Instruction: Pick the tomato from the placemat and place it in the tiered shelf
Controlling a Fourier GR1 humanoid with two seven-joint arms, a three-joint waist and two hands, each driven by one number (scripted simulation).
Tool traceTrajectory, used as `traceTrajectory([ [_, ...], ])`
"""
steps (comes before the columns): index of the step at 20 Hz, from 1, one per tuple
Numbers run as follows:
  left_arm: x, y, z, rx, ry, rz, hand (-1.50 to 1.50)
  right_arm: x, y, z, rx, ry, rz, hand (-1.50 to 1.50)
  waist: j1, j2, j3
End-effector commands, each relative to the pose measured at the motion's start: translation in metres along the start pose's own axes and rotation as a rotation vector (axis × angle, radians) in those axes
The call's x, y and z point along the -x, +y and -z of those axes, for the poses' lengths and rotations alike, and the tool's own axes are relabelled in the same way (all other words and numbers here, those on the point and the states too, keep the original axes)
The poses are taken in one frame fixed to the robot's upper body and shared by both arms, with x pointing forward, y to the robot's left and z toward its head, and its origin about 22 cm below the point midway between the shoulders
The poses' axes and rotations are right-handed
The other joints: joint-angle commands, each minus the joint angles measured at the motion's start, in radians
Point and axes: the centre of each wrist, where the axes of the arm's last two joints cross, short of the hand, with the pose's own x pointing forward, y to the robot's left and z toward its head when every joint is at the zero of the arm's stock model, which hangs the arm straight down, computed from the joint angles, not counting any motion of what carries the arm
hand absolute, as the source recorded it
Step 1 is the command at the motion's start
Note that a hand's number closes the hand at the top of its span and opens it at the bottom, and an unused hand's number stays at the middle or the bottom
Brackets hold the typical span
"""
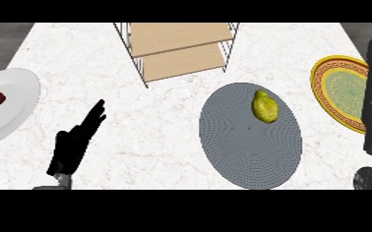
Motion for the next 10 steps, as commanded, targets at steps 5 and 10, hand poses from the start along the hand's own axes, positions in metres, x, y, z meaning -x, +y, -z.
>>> traceTrajectory([
  [5, -0.013, -0.007, 0.014, 0.017, 0.013, -0.008, 0.0, 0.006, -0.079, -0.012, -0.064, -0.061, -0.057, -1.5, 0.016, 0.009, -0.002],
  [10, 0.003, 0.004, -0.006, 0.019, 0.009, 0.003, 0.0, 0.027, -0.11, -0.016, -0.114, -0.021, -0.123, -1.5, 0.023, 0.01, -0.002],
])
